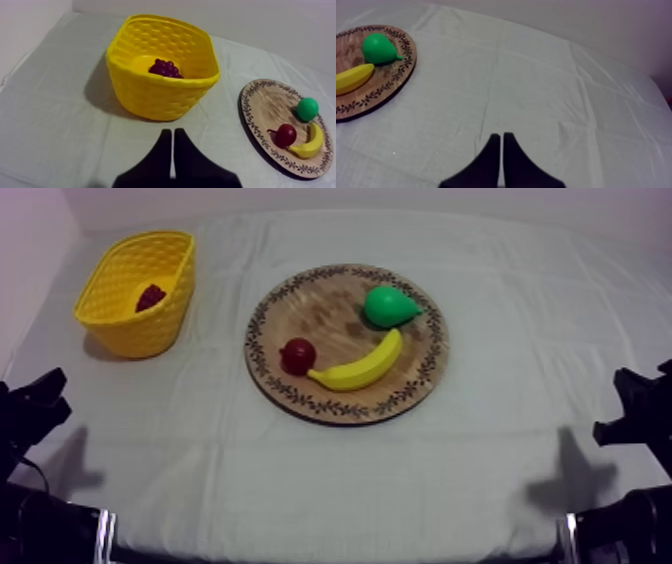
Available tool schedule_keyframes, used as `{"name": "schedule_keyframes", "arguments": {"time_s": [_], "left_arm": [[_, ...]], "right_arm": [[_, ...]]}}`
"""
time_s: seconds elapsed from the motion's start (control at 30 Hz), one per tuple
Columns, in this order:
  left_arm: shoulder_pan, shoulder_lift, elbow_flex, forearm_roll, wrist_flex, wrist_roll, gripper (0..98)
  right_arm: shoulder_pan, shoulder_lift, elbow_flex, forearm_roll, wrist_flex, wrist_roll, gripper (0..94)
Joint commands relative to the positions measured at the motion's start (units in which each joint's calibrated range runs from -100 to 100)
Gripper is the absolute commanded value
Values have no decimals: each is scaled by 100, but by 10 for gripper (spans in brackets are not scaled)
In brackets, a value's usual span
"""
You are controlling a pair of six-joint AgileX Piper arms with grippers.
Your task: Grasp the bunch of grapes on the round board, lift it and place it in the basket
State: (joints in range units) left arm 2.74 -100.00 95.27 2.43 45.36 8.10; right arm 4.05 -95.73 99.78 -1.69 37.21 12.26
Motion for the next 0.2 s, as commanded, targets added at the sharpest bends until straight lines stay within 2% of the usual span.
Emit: {"name": "schedule_keyframes", "arguments": {"time_s": [0.0, 0.17], "left_arm": [[-2, 0, 4, -1, 7, -2, 0], [-2, 0, 10, -2, 9, -2, 0]], "right_arm": [[1, -2, -1, 1, -4, -1, 5], [1, -2, -1, 1, -4, -2, 5]]}}
